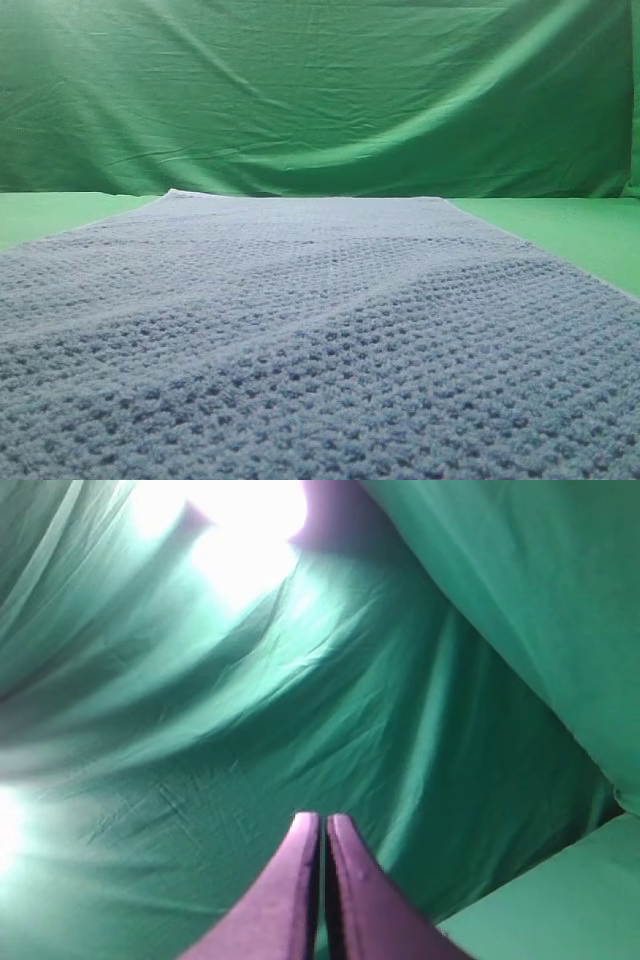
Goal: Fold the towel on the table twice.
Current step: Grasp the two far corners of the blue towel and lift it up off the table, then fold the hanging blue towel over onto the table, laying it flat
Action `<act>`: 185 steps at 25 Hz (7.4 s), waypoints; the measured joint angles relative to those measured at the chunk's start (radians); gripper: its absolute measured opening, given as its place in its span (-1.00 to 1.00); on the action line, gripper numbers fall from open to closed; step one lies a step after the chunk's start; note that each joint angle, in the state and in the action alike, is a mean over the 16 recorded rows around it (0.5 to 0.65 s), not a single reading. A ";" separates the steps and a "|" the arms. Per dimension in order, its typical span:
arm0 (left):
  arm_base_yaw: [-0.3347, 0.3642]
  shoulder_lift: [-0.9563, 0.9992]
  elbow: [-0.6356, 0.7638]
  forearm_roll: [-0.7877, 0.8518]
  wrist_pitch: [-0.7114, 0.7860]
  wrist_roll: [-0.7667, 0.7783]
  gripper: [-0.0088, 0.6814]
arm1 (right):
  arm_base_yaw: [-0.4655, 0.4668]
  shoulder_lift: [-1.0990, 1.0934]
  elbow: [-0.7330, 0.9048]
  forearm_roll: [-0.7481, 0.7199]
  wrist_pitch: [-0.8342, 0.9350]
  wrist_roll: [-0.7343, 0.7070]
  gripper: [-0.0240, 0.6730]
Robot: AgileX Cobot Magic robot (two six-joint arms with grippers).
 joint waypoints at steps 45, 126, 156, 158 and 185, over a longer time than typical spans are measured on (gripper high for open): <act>0.000 1.659 -0.868 0.212 0.624 0.136 -0.33 | 0.351 1.678 -0.905 -0.673 0.636 0.235 -0.48; -0.098 1.897 -1.195 0.417 0.732 -0.177 -0.97 | 0.412 1.932 -1.335 -0.772 0.840 0.229 -0.93; -0.104 1.786 -1.721 0.450 0.756 -0.235 -0.97 | 0.314 1.895 -1.976 -0.859 0.933 0.196 -0.93; -0.104 1.771 -1.678 0.447 0.772 -0.240 -0.97 | 0.314 1.885 -1.947 -0.848 0.965 0.195 -0.93; -0.120 1.171 -0.680 0.210 0.620 -0.218 -0.97 | 0.380 1.226 -0.768 -0.688 0.725 0.307 -0.93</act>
